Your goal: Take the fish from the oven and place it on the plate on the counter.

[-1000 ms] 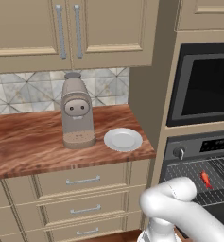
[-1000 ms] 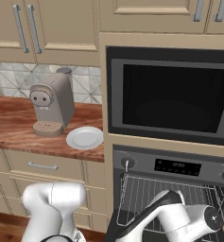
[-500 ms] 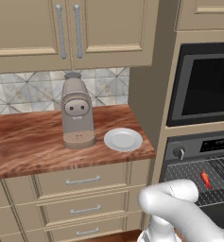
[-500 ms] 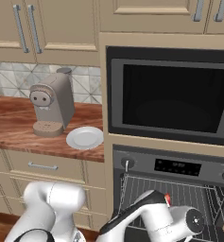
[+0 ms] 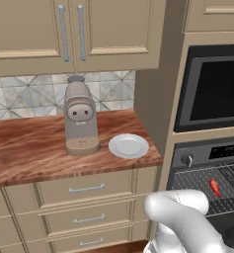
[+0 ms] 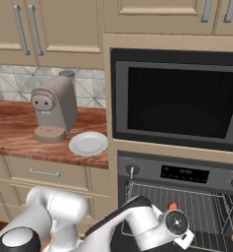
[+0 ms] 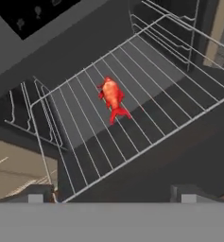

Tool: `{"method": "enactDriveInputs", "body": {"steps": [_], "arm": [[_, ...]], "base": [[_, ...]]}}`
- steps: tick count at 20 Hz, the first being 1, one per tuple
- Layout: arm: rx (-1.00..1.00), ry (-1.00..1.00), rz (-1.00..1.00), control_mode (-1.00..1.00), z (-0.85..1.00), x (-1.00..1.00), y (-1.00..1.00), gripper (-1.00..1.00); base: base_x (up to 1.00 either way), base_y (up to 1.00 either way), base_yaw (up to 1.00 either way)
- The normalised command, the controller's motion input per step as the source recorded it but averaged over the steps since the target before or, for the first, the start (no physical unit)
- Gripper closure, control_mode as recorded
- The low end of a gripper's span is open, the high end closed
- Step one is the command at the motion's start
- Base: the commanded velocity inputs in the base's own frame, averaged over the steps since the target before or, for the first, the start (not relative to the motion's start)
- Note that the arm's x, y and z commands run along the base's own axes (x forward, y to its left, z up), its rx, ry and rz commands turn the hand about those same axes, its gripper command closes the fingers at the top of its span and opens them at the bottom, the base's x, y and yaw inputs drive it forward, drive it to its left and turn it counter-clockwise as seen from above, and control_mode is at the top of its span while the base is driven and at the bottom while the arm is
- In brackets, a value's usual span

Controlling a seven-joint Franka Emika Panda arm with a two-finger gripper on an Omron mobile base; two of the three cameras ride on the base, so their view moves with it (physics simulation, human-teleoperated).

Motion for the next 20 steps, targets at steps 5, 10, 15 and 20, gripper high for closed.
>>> {"method": "enactDriveInputs", "body": {"steps": [5,10,15,20], "arm": [[-0.37,0.0,0.3,-1.0,0.05,0.12,0.27,-1.0],[-0.26,0.11,0.29,-1.0,0.16,0.28,0.3,-1.0],[-0.14,0.26,0.18,-1.0,0.01,0.49,0.26,-1.0],[-0.05,0.16,0.01,-1.0,-0.11,0.19,0.0,-1.0]], "base": [[0.0,0.0,0.0],[0.0,0.0,0.0],[0.0,0.0,0.0],[0.0,0.0,0.0]]}}
